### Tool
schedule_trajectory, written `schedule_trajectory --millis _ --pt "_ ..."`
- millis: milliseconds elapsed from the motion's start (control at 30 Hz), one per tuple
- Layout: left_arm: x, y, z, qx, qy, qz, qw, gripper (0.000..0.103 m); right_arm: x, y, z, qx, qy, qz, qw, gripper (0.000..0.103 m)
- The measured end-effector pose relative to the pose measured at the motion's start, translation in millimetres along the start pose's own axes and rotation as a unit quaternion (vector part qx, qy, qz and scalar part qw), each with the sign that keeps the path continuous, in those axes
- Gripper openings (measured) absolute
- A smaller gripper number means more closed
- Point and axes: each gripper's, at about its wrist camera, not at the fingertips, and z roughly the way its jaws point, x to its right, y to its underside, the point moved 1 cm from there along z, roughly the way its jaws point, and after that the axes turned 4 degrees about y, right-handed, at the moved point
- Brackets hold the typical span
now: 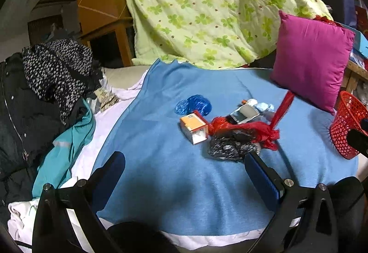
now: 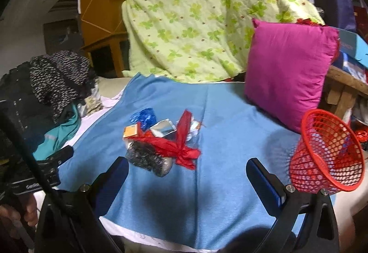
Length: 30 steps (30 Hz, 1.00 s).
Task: Collect trash
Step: 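Grasp the red ribbon with the right gripper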
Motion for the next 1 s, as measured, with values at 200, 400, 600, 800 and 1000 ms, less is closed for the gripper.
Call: schedule_trajectory --millis 200,400,600,800,1000 --pt "-18.8 8.6 16.3 -0.025 -0.013 -0.011 0.9995 0.103 -4.2 11.8 31.0 -0.025 -0.034 -0.018 0.999 0.103" --pt "-19.9 20.9 39.3 -0.071 0.000 -0.020 0.9973 0.103 -4.2 13.6 88.6 -0.043 -0.027 -0.057 0.997 0.103" --pt "-14.8 26.3 57.7 -0.098 0.009 -0.012 0.9951 0.103 -13.5 2.3 159.5 -0.073 -0.063 -0.112 0.989 0.099" --pt "-8.8 28.1 74.1 -0.115 0.026 -0.017 0.9929 0.103 -19.6 -4.6 218.3 -0.106 -0.079 -0.151 0.980 0.081" --pt "0.2 26.3 88.9 -0.123 0.048 -0.020 0.9910 0.103 -9.8 6.1 254.8 -0.160 -0.114 -0.123 0.973 0.040"
